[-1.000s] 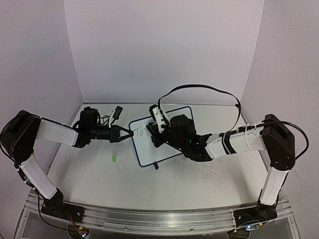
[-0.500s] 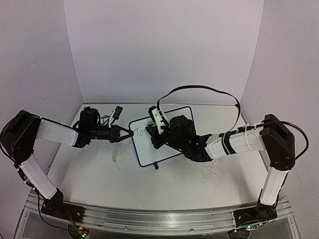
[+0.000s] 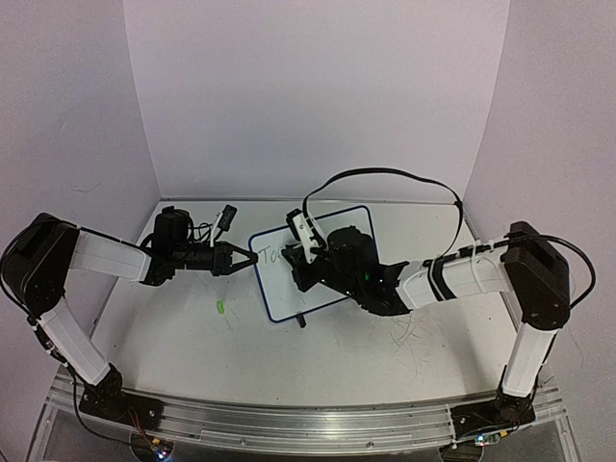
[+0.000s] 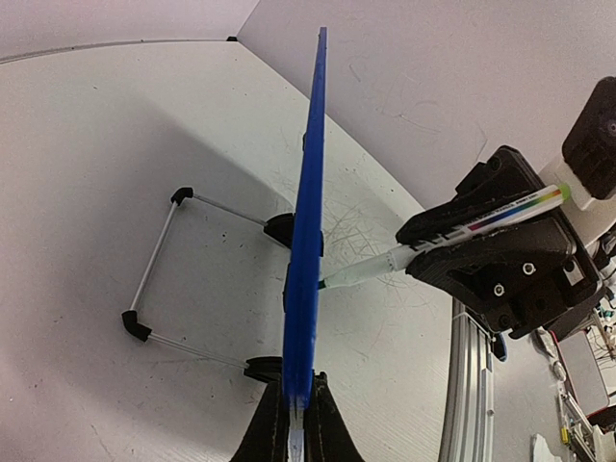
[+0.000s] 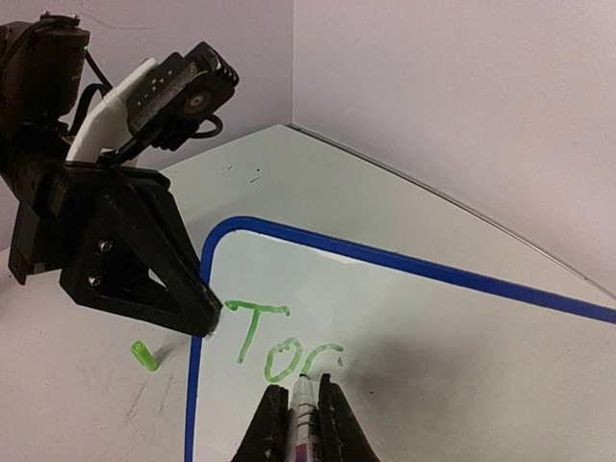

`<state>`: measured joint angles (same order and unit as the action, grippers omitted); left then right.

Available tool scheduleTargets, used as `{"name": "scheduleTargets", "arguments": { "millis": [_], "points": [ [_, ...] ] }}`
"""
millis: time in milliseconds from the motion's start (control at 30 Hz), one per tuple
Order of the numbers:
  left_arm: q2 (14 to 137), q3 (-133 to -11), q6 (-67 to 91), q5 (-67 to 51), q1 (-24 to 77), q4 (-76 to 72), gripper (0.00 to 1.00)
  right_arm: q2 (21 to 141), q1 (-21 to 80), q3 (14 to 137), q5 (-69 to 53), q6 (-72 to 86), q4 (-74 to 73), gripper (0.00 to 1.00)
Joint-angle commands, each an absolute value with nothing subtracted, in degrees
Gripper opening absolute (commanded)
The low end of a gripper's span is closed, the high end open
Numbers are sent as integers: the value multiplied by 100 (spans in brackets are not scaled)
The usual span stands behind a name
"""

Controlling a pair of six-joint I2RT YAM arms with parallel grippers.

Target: Write a sentence on the whiteboard

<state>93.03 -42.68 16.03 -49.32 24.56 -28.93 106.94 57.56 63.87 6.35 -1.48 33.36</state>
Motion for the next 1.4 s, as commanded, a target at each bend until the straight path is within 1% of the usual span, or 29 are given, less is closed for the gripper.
{"name": "scheduleTargets", "arguments": {
  "millis": [0,533,1367],
  "points": [
    [9045,-4361,1468,-4942,2426,-2927,0,10627,5756,6311,786,-127,3331,0],
    [9052,-4373,1459,-4952,2423,-2918,0,10487,5743,6264,1225,-202,3484,0],
    [9075,-4368,1451,-4990,2428,-2918,0,10643,5593,6542,1296,-123,3675,0]
  ]
}}
